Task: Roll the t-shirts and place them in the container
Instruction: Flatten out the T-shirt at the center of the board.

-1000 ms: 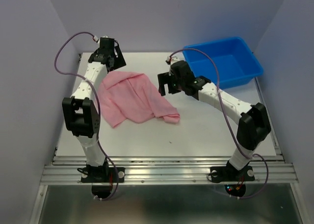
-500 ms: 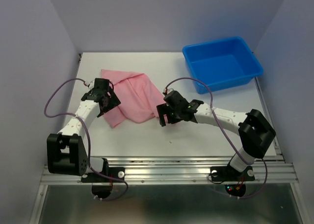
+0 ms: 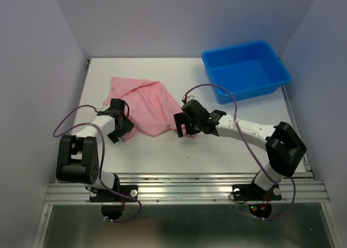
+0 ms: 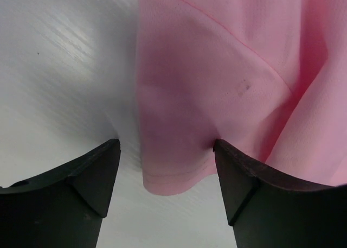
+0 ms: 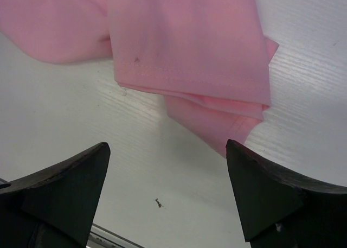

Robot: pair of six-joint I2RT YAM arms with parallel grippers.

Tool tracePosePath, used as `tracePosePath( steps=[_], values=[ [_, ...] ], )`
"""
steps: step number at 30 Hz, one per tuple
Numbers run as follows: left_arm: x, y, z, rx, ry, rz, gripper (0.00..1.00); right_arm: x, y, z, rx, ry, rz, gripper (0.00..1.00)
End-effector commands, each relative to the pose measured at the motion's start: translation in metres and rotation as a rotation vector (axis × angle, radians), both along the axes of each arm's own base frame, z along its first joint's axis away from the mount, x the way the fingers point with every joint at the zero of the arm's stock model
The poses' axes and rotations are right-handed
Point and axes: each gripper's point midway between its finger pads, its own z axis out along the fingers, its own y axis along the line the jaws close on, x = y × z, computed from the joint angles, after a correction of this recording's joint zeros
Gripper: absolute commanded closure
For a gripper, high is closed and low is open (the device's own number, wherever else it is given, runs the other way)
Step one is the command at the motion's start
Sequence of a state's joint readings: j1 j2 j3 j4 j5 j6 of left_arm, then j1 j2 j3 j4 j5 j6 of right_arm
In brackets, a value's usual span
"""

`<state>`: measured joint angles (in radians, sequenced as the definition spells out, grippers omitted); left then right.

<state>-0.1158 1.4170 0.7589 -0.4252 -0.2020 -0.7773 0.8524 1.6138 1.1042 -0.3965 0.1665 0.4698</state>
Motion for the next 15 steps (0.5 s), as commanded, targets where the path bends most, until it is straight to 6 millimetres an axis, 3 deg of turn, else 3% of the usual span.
tracePosePath(
  steps=[1,3,4,5,7,8,15],
  values=[
    [0.008,-0.001,-0.011,-0.012,-0.016,0.026,0.24,0.014,0.003,0.008,-0.008,-0.058,-0.036,0.07],
    [0.014,0.0,-0.009,-0.004,-0.025,0.021,0.42,0.018,0.002,0.0,-0.042,-0.057,-0.041,0.07],
    [0.016,0.001,-0.007,-0.002,-0.032,0.018,0.57,0.02,0.002,-0.002,-0.05,-0.059,-0.04,0.07],
    [0.018,0.0,-0.005,-0.001,-0.037,0.01,0.66,0.021,0.003,-0.004,-0.058,-0.057,-0.04,0.07],
    [0.021,0.001,0.001,0.003,-0.057,0.0,0.85,0.024,0.005,-0.003,-0.068,-0.064,-0.03,0.08],
    [0.024,0.0,0.006,0.006,-0.069,-0.003,1.0,0.028,0.009,0.001,-0.062,-0.073,-0.025,0.09],
    [0.024,-0.002,0.019,-0.01,-0.111,-0.02,1.0,0.044,0.033,0.0,-0.064,-0.079,0.028,0.09]
  ],
)
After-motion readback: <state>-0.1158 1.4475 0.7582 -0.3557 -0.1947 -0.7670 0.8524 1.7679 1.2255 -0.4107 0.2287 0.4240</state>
